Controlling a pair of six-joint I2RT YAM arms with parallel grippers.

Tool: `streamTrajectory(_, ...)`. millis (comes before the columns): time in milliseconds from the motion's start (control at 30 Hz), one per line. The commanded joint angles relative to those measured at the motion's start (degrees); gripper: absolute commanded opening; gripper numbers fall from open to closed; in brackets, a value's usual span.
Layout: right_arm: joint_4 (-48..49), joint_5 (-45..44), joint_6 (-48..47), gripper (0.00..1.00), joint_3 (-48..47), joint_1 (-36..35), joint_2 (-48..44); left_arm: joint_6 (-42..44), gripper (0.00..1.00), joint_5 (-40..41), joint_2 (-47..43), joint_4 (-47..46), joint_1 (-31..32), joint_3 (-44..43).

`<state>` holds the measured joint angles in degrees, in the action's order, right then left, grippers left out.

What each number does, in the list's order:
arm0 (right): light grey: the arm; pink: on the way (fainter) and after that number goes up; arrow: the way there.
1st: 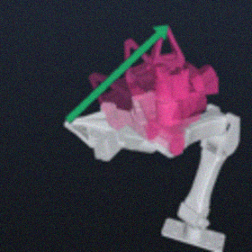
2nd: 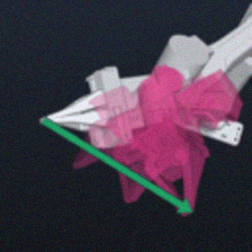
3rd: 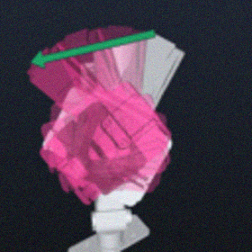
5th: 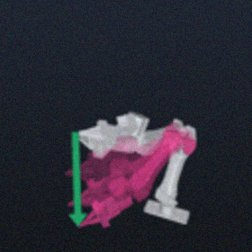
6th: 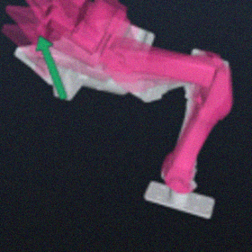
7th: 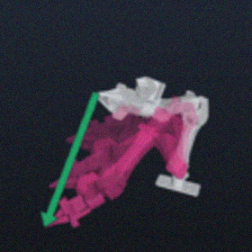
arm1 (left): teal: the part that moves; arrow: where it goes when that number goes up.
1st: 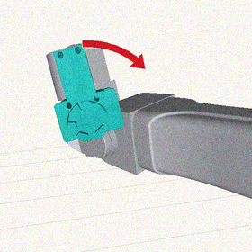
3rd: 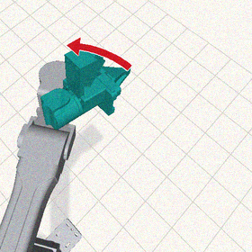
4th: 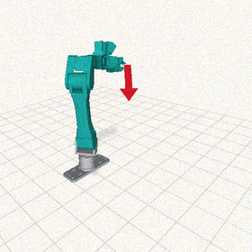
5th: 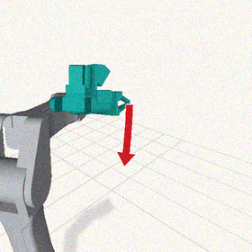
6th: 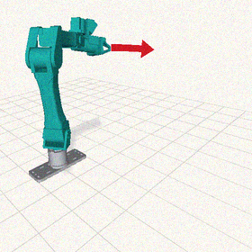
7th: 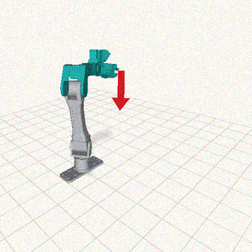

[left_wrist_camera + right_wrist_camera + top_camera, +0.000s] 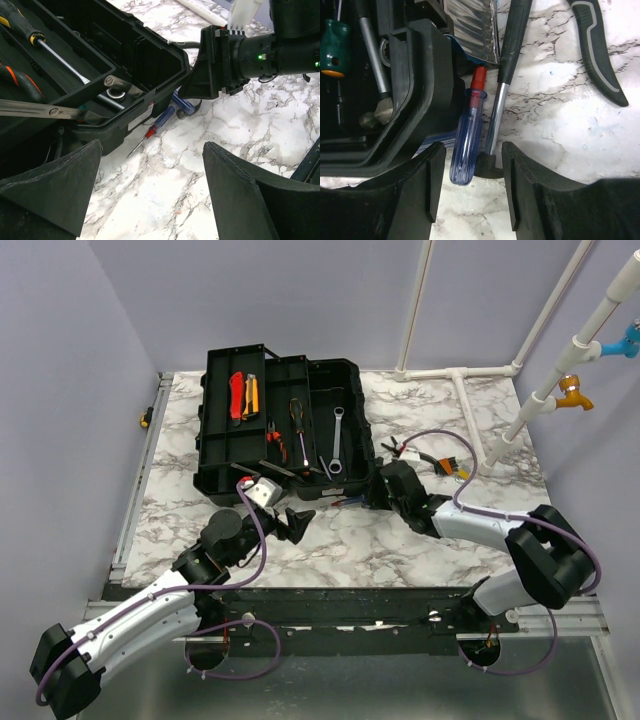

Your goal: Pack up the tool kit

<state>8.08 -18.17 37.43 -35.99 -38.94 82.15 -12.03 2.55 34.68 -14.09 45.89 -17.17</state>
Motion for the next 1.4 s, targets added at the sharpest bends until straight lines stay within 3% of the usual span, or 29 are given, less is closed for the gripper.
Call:
streamTrajectory(0,1.25,-0.91,-2.79,0.54,-2.86,-0.40,3.97,-0.03,0.85,-0.52,0.75,-1.56,0.21,-0.06)
streamTrajectory(300,-2.06,-3.00,-0.88,0.45,-4.31,-0.61,8.37,-0.03,0.85,-0.44,0.80,-1.38,0.28,-0.06)
streamTrajectory(467,-3.02,-5.98,1.22,0.22,-1.46,-0.61,3.61,-0.01,0.85,-0.52,0.51,-1.03,0.27,-0.15)
streamTrajectory(567,-3.61,-7.22,1.76,0.14,0.39,-0.61,-0.99,-0.01,0.85,-0.52,0.15,-0.95,0.26,-0.06)
streamTrajectory(900,-11.79,-16.33,4.41,0.09,3.28,-0.61,-16.54,-0.10,0.85,-0.57,-0.70,-0.55,0.31,-0.05)
streamTrajectory(1167,-13.64,-19.68,1.21,0.09,2.23,-0.61,-26.22,-0.12,0.85,-0.66,-0.84,-0.42,0.30,-0.06)
streamTrajectory(1267,-8.68,-9.80,-8.44,0.09,0.56,-0.61,-27.67,-0.10,0.85,-0.61,-0.90,-0.39,0.27,-0.04)
streamTrajectory(1367,-8.68,-5.03,-10.26,0.09,-3.21,-0.61,-27.10,-0.10,0.85,-0.66,-0.76,-0.50,0.29,-0.06)
